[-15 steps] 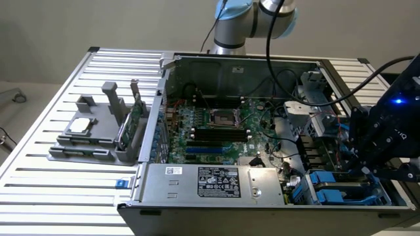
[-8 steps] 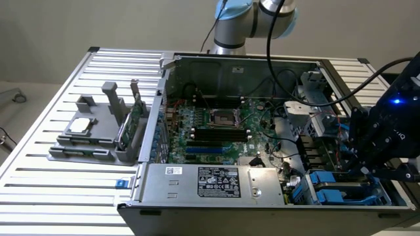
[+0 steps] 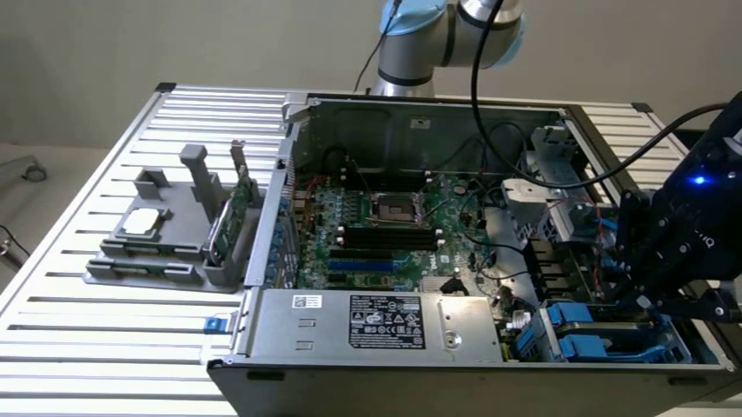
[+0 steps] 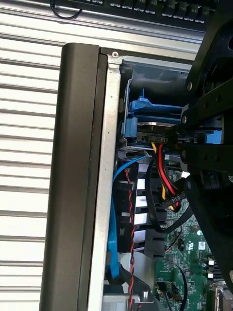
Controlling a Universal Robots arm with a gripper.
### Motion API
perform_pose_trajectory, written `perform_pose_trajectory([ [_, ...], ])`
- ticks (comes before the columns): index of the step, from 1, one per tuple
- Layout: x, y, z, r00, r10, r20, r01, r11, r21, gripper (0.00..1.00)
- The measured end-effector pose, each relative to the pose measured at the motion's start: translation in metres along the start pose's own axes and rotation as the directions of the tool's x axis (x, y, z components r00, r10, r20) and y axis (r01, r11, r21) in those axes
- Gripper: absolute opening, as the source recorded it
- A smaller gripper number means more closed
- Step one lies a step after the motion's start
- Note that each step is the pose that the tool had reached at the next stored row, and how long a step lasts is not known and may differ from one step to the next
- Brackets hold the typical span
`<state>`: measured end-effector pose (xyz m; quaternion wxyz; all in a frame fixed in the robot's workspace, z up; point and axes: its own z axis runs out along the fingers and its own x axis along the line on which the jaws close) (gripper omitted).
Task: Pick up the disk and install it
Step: 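Insert the second disk wire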
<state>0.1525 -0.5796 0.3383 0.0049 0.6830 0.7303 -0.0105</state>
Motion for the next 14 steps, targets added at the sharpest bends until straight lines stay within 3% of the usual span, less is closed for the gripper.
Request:
perform_pose_trajectory([
  [9,0.0003,-0.0004,0.0004,0.9999,0.000,0.0118,0.000,1.0000,-0.0045,0.18],
  [14,0.0008,-0.0020,0.0004,0.9999,0.000,0.0144,0.000,1.0000,-0.0057,0.18],
])
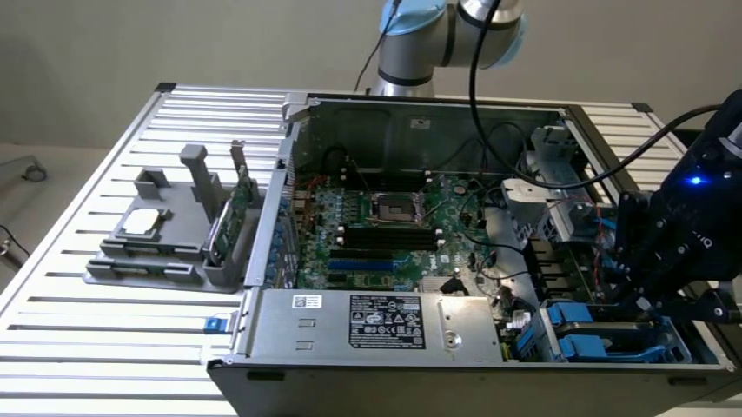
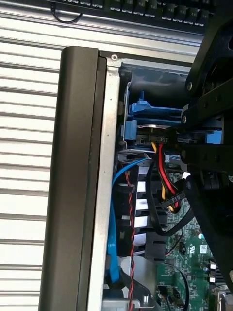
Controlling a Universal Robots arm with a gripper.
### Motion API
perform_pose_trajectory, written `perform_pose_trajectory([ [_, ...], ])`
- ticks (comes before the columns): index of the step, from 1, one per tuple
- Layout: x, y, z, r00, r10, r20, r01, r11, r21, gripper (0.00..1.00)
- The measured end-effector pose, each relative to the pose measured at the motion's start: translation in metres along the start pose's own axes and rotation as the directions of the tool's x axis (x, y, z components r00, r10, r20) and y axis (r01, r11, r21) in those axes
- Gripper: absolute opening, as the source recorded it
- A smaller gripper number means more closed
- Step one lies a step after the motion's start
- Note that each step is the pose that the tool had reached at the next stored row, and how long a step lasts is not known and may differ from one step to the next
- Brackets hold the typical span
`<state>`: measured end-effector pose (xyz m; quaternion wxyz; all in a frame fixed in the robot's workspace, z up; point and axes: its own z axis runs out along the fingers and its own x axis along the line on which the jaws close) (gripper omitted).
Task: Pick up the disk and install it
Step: 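Insert the second disk wire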
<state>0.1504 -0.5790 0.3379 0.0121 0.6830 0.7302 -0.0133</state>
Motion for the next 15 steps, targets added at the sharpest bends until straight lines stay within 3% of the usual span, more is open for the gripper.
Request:
perform_pose_trajectory([
  [15,0.0023,-0.0008,0.0002,1.0000,-0.004,0.0021,0.004,1.0000,-0.0057,0.18],
])
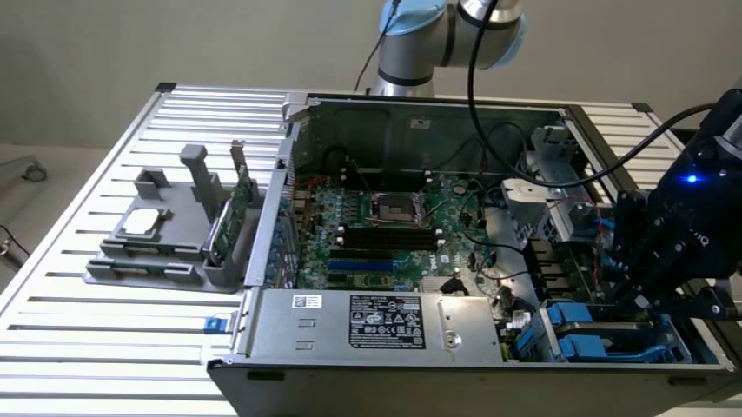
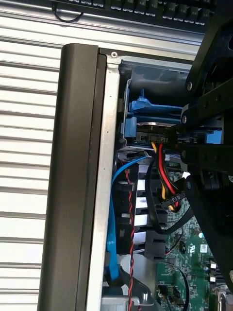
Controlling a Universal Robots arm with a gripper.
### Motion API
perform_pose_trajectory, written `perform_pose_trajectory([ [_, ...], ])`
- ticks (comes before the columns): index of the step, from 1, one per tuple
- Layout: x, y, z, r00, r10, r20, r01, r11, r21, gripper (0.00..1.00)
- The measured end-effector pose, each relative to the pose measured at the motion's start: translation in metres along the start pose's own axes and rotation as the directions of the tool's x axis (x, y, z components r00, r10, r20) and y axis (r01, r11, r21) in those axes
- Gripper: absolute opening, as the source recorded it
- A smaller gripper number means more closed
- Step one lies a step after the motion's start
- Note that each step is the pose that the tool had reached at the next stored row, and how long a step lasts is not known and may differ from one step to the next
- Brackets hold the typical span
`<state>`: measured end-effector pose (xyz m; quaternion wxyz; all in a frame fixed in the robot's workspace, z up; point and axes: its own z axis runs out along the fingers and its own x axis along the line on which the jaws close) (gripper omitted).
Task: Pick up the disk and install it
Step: 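Insert the second disk wire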
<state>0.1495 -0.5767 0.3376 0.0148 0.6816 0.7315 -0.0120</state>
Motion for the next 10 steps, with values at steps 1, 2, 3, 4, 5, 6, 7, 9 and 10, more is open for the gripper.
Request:
perform_pose_trajectory([
  [1,0.0000,0.0000,0.0000,1.0000,-0.001,0.0004,0.001,1.0000,-0.0002,0.18],
  [2,0.0000,0.0000,0.0001,1.0000,-0.001,0.0009,0.001,1.0000,-0.0004,0.18],
  [3,0.0000,0.0000,0.0001,1.0000,-0.002,0.0014,0.002,1.0000,-0.0005,0.18],
  [4,0.0000,0.0000,0.0001,1.0000,-0.002,0.0020,0.002,1.0000,-0.0006,0.18],
  [5,0.0000,0.0000,0.0002,1.0000,-0.003,0.0024,0.003,1.0000,-0.0008,0.18],
  [6,0.0000,0.0000,0.0003,1.0000,-0.004,0.0030,0.004,1.0000,-0.0010,0.18],
  [7,0.0000,0.0000,0.0003,1.0000,-0.004,0.0034,0.004,1.0000,-0.0013,0.18],
  [9,0.0001,0.0000,0.0006,1.0000,-0.005,0.0040,0.005,1.0000,-0.0020,0.18],
  [10,0.0001,0.0000,0.0007,1.0000,-0.006,0.0044,0.006,1.0000,-0.0024,0.18],
])
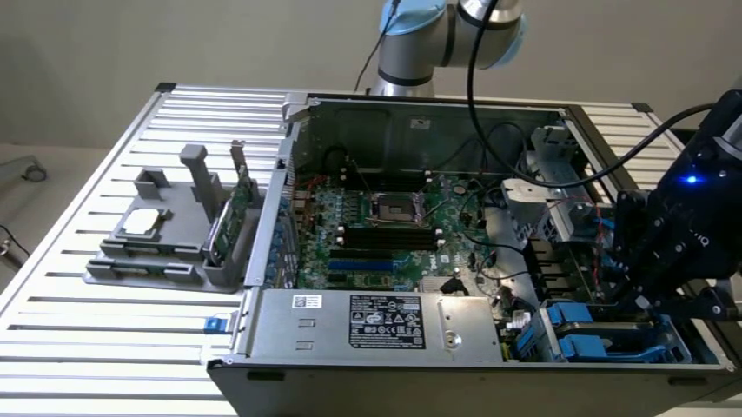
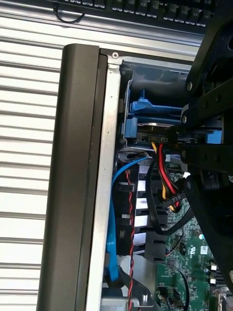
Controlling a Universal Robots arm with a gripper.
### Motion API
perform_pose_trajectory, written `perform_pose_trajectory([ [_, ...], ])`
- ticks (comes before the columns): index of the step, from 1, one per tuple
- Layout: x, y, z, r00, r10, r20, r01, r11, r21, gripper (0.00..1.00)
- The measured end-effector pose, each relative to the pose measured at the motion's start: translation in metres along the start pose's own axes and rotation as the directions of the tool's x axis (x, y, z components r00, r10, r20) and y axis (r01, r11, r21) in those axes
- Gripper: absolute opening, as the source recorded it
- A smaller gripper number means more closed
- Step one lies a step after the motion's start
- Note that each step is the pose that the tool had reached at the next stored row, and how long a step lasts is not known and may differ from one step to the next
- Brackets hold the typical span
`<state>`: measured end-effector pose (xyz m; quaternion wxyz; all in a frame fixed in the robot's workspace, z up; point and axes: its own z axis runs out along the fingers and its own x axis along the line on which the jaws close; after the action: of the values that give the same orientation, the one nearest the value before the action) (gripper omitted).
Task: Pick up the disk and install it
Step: 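Insert the second disk wire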
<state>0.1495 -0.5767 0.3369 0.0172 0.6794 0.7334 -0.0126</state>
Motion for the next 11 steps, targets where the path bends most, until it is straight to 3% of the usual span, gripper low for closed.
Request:
perform_pose_trajectory([
  [11,0.0001,0.0000,0.0026,1.0000,-0.007,0.0013,0.007,1.0000,-0.0045,0.18],
])
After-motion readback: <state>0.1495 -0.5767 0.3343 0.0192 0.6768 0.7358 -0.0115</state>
